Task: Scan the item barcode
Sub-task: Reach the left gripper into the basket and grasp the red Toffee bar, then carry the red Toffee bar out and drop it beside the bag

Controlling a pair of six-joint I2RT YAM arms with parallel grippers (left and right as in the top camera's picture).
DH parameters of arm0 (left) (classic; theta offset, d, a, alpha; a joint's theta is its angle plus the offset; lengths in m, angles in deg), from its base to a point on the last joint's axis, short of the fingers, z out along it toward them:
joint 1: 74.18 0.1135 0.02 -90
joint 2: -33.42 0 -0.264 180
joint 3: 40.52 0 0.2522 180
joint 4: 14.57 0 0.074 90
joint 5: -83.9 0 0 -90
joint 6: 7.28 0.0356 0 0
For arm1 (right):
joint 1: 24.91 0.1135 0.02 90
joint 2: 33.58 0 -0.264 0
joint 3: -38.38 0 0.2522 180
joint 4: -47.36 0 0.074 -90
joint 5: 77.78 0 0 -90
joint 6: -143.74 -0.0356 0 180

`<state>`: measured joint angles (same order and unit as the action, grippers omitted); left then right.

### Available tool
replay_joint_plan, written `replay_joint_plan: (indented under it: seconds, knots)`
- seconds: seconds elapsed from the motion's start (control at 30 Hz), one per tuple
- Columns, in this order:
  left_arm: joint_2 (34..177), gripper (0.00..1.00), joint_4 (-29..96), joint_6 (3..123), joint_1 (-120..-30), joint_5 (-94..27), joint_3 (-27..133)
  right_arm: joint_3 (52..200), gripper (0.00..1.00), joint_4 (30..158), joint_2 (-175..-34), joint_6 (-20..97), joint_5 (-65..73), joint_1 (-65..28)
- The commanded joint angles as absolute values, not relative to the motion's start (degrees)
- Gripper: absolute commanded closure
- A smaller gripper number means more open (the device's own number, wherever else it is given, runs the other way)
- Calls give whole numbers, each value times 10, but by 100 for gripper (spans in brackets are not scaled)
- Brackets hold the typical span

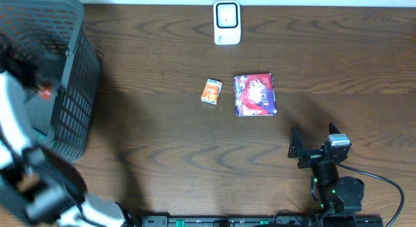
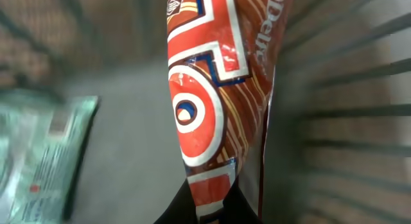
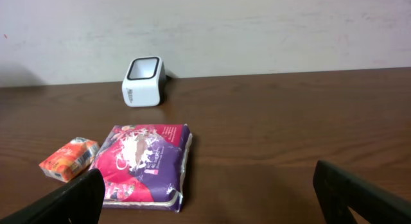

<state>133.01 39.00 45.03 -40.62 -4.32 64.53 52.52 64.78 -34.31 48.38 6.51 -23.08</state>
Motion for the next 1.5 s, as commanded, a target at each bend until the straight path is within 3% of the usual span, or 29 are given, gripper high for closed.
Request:
replay_joint_plan:
  seconds: [0.0, 0.23, 0.47, 0.63, 0.8, 1.0, 1.23, 1.27, 1.33, 1.4, 1.47]
  knots:
    - [1222, 93, 361, 445, -409, -144, 655, 525, 1, 650, -342, 491, 65, -231]
    - [1093, 93, 338, 461, -486, -349, 654, 525, 1, 650, -342, 491, 65, -231]
    - [1123, 93, 344, 688, -736, -334, 643, 525, 1, 650, -342, 491, 65, -231]
    - [1208, 93, 392, 692, -875, -235, 637, 525, 1, 650, -342, 491, 65, -231]
    - [1314, 93, 405, 678, -965, -229, 637, 525, 1, 650, -342, 491, 65, -231]
    - [1414, 92, 384, 670, -1016, -229, 637, 525, 1, 650, -342, 491, 65, -231]
    - [1476, 92, 384, 569, -1030, -229, 637, 525, 1, 650, -342, 491, 65, -231]
    - [1479, 91, 383, 559, -1030, -229, 637, 525, 1, 650, -342, 491, 65, -231]
    - [1483, 62, 381, 547, -1030, -228, 637, 525, 1, 650, -342, 491, 65, -231]
    - [1483, 43, 380, 543, -1030, -213, 637, 525, 1, 650, -342, 491, 65, -231]
    - [1482, 42, 376, 543, -1030, -203, 637, 525, 1, 650, -342, 491, 65, -231]
